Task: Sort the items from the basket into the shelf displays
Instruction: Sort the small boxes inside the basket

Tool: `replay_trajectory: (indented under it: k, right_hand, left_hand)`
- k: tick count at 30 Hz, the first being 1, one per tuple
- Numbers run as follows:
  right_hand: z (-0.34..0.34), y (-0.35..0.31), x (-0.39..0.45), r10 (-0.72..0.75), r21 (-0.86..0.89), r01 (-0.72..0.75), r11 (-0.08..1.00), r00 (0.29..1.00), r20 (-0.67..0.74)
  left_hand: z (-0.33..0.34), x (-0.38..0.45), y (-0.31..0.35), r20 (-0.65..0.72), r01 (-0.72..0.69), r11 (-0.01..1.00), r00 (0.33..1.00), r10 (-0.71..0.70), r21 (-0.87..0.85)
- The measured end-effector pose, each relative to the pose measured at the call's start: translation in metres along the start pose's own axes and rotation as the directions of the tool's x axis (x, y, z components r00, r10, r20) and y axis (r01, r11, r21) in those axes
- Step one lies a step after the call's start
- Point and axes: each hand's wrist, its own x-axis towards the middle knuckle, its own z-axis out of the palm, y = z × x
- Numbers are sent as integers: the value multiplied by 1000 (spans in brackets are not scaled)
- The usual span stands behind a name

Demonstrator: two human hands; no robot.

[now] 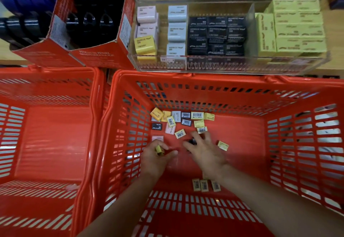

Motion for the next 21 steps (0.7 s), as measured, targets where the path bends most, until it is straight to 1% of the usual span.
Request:
replay_trajectory:
  k: [2, 4, 5, 6, 7, 8, 9, 10, 11, 12, 13, 15, 17, 19, 21]
  right_hand:
    - [-3, 13, -8, -8, 108, 10, 994, 1000, -20]
    - [-7, 21, -17, 17, 287, 14, 958, 994, -106]
    - [-10, 23, -20, 71, 403, -5, 915, 986, -149]
    - [-16, 22, -23, 156, 535, -39, 844, 972, -174]
    - [-23, 20, -26, 273, 677, -93, 730, 948, -163]
    - [-33, 17, -29, 400, 825, -150, 545, 911, -99]
    - [-48, 13, -34, 487, 945, -179, 274, 873, 24]
    - [-64, 10, -38, 492, 984, -174, -34, 854, 168]
    - [-80, 8, -44, 432, 942, -164, -294, 856, 284]
    - [-95, 7, -52, 355, 873, -155, -462, 870, 343]
    - [-112, 6, -62, 286, 814, -141, -563, 891, 352]
    - [-146, 3, -83, 159, 722, -122, -681, 938, 309]
    - [-178, -2, -106, 42, 637, -161, -754, 956, 292]
    - [-210, -10, -130, -41, 596, -217, -774, 955, 294]
    - [-239, -15, -151, -55, 638, -240, -731, 954, 295]
  left_hand:
    - [1, -2, 6, 9, -6, 999, 1000, 6, -33]
    - [2, -4, 16, 55, 11, 998, 998, -7, -62]
    - [3, -5, 21, 90, 19, 998, 996, -13, -67]
    - [4, -6, 26, 128, 23, 997, 992, -14, -69]
    - [5, -8, 31, 166, 27, 997, 986, -15, -70]
    - [4, -11, 38, 197, 32, 997, 980, -18, -73]
    - [4, -15, 46, 222, 38, 996, 975, -20, -77]
    - [2, -19, 55, 241, 41, 996, 970, -20, -83]
    - [0, -24, 65, 255, 40, 995, 967, -16, -90]
    - [-3, -29, 77, 260, 33, 994, 966, -6, -101]
    - [-8, -35, 91, 256, 18, 993, 967, 12, -116]
    - [-21, -50, 122, 243, -26, 988, 968, 62, -151]
    - [-38, -70, 156, 264, -71, 977, 956, 124, -202]
    - [-57, -94, 188, 298, -101, 966, 939, 171, -238]
    - [-74, -121, 217, 337, -125, 963, 920, 203, -238]
